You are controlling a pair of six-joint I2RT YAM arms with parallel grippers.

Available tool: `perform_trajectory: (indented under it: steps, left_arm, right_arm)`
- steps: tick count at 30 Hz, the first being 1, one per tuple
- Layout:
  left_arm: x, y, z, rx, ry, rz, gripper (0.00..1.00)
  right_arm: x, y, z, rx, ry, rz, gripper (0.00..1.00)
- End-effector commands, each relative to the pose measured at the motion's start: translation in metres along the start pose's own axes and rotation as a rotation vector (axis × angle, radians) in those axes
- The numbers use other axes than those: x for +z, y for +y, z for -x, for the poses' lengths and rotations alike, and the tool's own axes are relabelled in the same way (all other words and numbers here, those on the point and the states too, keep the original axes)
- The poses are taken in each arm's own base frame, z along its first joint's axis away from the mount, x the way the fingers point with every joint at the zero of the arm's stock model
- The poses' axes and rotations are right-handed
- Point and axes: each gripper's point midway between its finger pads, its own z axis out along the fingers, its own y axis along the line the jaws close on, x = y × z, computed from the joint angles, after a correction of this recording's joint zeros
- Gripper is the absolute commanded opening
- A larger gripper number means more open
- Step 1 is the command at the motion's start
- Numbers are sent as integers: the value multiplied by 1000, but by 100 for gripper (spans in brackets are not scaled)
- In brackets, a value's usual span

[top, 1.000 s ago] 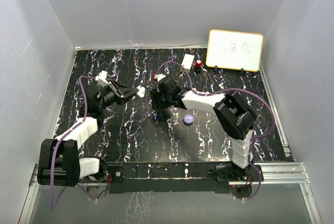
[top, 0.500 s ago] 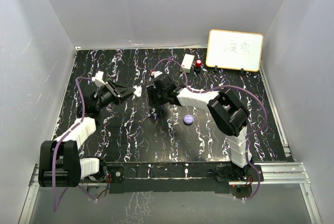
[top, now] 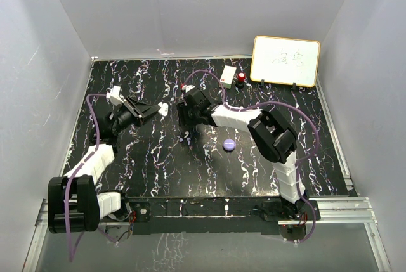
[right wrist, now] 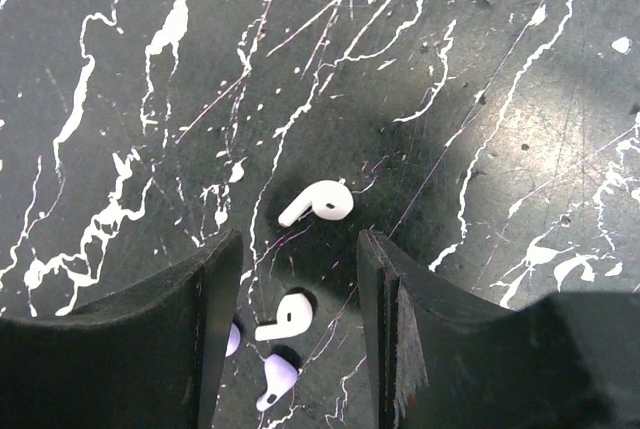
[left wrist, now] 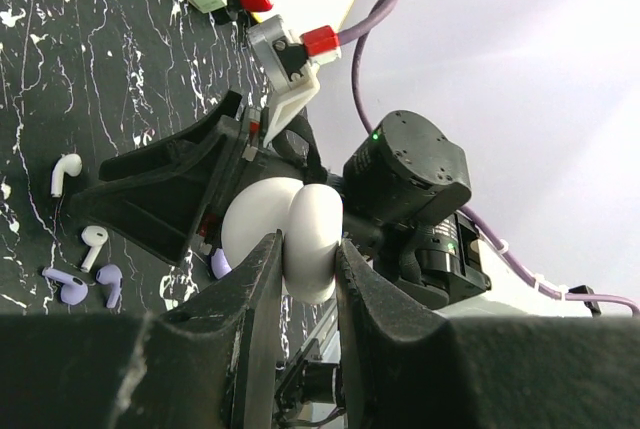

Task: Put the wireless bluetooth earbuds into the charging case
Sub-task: Adjust the earbud at the center of the board.

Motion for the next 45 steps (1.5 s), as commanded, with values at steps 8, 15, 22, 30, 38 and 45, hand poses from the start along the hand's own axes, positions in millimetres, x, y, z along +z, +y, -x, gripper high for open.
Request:
perform_trajectory:
  steps: [8,15,22,30,38,45]
  left_arm:
    - [-11,-7,0,6,5,-19,0]
    - [-12,-6,1,3,3,-20,0]
    - [-13,-8,4,4,2,-22,0]
    - [-18,-12,13,8,-17,-23,0]
    - [-23,-13,20,6,-30,-21,0]
    - [-22,-7,21,1,-32,-14,0]
  right_arm:
    - [10,5,23,17,-56,-46,48]
    - [13,-3,22,8,-56,-114,49]
    - [19,-8,16,-44,-52,-213,49]
    - [26,-17,5,-87,-48,-304,49]
    - [24,-39,-5,-123,-26,-424,49]
    - [9,-56,-20,-144,2,-493,49]
